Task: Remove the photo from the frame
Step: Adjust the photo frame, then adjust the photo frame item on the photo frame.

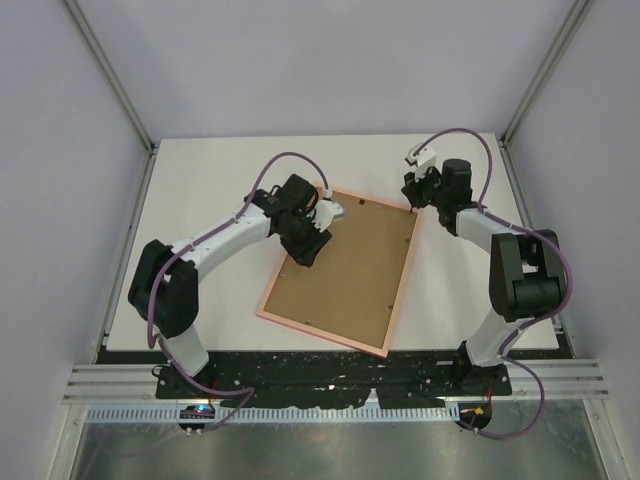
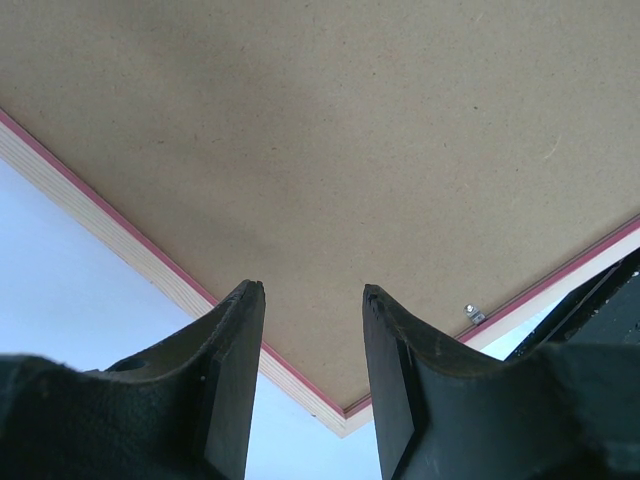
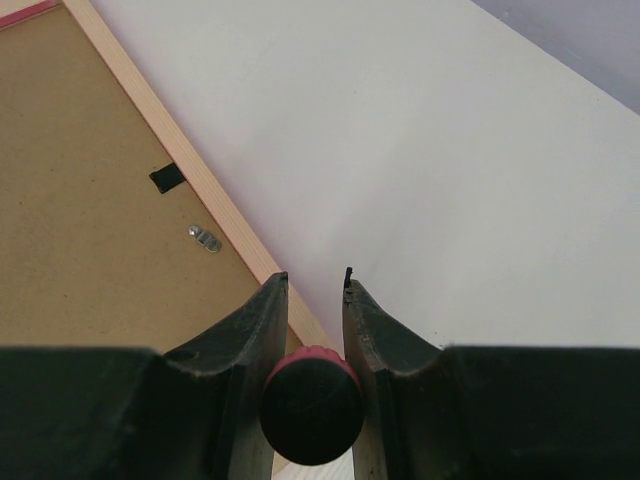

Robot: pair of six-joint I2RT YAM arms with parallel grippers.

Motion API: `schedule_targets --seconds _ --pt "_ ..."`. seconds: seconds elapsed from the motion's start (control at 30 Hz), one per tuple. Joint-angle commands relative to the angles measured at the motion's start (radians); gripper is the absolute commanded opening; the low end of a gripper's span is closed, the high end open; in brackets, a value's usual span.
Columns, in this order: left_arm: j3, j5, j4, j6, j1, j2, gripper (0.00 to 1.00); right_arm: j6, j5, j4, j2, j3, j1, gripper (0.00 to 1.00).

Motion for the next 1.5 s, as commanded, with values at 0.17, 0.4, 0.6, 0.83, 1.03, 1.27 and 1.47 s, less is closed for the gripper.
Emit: schedule_targets --seconds 0.17,0.4,0.6,0.83,1.03,1.27,1.47 --pt "0.074 0.022 0.005 0.012 -0.015 -0.021 0.47 -0.106 0.110 0.095 0.048 0.046 0.001 0.08" --pt "0.119 0.047 0.011 -0.003 -0.024 -0.004 0.48 -0.105 0.100 0.157 0.043 0.061 -0.001 0.08" --pt "0.131 0.136 0.055 -0.014 -0.024 -0.013 0.48 0.164 -0.202 -0.007 -0.150 0.031 -0.016 0.08" --pt "0.119 0.297 0.163 -0.072 -0.019 -0.081 0.49 0.502 -0.523 0.021 -0.484 -0.102 -0.032 0.08" --pt "0.152 0.491 0.218 -0.164 -0.019 -0.095 0.50 0.807 -0.652 0.155 -0.592 -0.199 -0.032 0.08" --pt "0.188 0.701 0.273 -0.282 -0.022 -0.069 0.51 0.984 -0.712 0.307 -0.627 -0.268 -0.030 0.08" --pt "0.198 0.730 0.290 -0.316 -0.036 -0.039 0.52 1.141 -0.727 0.427 -0.610 -0.299 -0.018 0.08"
